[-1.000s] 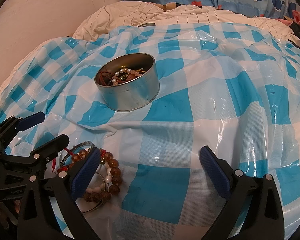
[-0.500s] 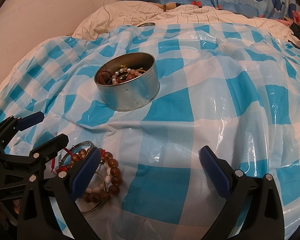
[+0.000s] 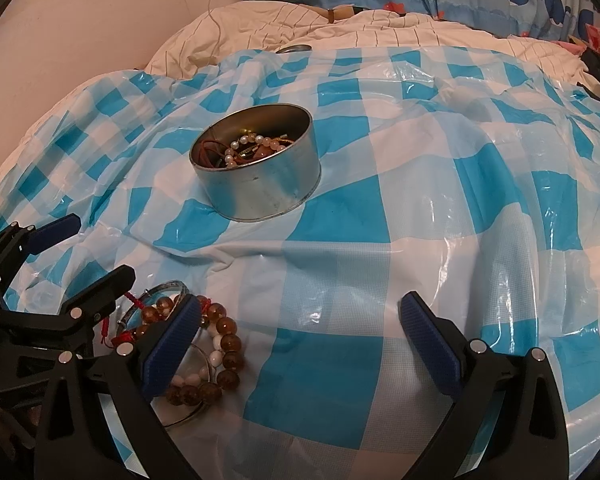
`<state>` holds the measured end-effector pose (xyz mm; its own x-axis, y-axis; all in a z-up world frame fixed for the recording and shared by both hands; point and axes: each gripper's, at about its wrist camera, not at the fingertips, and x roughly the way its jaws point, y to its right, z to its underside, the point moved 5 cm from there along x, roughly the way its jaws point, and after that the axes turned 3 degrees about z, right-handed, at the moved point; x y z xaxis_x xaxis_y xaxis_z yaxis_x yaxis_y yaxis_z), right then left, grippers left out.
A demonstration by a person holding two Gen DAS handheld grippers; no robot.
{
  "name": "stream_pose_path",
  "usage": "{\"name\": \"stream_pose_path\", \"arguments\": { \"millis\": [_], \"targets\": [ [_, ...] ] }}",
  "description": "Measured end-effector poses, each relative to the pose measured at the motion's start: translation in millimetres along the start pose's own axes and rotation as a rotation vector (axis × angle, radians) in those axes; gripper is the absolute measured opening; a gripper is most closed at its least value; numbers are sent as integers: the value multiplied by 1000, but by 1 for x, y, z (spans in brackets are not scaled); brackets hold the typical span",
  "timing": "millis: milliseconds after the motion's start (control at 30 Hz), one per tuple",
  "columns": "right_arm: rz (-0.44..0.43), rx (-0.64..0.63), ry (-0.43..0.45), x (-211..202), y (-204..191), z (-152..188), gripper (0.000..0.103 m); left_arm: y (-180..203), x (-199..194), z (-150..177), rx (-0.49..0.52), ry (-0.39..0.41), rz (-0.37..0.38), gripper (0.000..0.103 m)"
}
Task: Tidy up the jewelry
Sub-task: 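Grasp a red string bracelet with the left gripper while the right gripper grasps a silver bangle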
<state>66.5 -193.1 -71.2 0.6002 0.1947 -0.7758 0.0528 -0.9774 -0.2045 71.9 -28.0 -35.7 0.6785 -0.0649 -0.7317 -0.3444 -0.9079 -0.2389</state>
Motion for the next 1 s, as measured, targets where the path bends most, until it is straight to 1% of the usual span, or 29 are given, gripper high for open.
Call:
{"name": "stream_pose_path", "arguments": {
  "millis": [133,200,300,333,400,467,533,567,633,667,733,800,833,867,933,1000],
  "targets": [
    [3,-2,0,1,-3,0,96,9,2,-8,102,26,-141,82],
    [8,-5,0,1,-1,0,96,12,-1,-10,143,43,-188,82],
    [20,-15,0,2,2,1,96,13,-7,-14,173,67,-217,82],
    [23,-19,0,3,0,2,96,13,-8,-15,174,70,-215,82],
    [28,-24,1,1,1,4,96,10,-10,-17,147,67,-184,82],
    [26,-23,1,1,2,3,96,4,-9,-18,82,50,-107,82],
    [24,-22,1,1,0,3,96,-8,-6,-16,-36,17,36,82],
    [21,-20,1,1,1,3,96,-18,-5,-15,-119,1,132,82],
    [16,-16,3,-1,3,3,96,-35,-4,-10,-242,-8,251,82],
    [15,-12,6,-4,6,2,96,-45,-5,-8,-305,-6,306,82],
    [18,-10,11,-6,9,1,96,-59,-8,-2,-390,1,384,82],
    [25,-10,18,-9,11,0,96,-67,-12,4,-446,12,445,82],
    [28,-10,21,-10,10,0,96,-68,-12,6,-459,16,469,82],
    [30,-8,22,-12,15,0,96,-66,-14,8,-459,18,503,82],
    [34,-7,22,-12,7,0,96,-56,-13,8,-437,13,541,82],
    [36,-5,24,-14,11,1,96,-42,-12,9,-399,5,556,82]
  ]
}}
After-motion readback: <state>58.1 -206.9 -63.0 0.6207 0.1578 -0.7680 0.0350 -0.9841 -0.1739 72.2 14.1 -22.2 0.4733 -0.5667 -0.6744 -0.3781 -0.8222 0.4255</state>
